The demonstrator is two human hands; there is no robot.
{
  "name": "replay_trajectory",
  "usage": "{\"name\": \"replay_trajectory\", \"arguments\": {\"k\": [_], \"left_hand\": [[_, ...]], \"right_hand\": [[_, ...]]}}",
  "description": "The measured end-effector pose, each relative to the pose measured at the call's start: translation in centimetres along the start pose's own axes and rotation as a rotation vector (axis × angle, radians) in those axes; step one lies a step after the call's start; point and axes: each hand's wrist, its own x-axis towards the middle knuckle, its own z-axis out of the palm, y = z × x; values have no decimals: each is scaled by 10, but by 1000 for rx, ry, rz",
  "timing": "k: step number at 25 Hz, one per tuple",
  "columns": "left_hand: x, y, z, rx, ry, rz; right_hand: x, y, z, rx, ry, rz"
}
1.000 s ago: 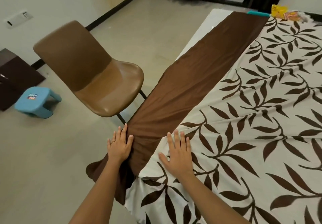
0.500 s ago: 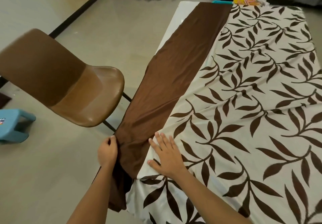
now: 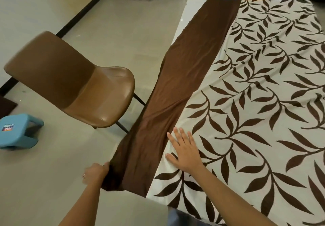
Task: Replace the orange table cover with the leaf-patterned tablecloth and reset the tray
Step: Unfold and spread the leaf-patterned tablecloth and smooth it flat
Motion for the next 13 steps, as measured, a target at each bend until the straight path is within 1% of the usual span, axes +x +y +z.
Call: {"name": "replay_trajectory", "arguments": {"k": [1,2,3,4,5,6,7,8,10,11,13], "left_hand": [[-7,12,-2,-72,79,60],[-20,31,-4,-190,162,218],[-36,55,-8,-302,216,439],[-54,83,-13,-375,226,668],[-73,111,-16,-398,194,858],[-90,137,-14,-376,131,988],[-105,158,-9,-308,61,1069],[-115,174,2,-207,23,1126],[-120,186,24,50,42,1165],[-117,185,31,131,72,1158],[-106,180,34,152,126,1139]], "right_hand": [[0,-3,-2,45,2,-26],[-2,-5,-8,122,16,-28],[-7,-4,-12,193,67,16],[-14,-1,-15,216,150,110],[-24,5,-16,188,231,248],[-35,12,-14,134,281,392],[-46,17,-11,79,289,500],[-56,19,-6,40,267,557],[-64,20,3,3,181,556],[-63,20,4,2,150,542],[-62,20,-1,29,125,495]]}}
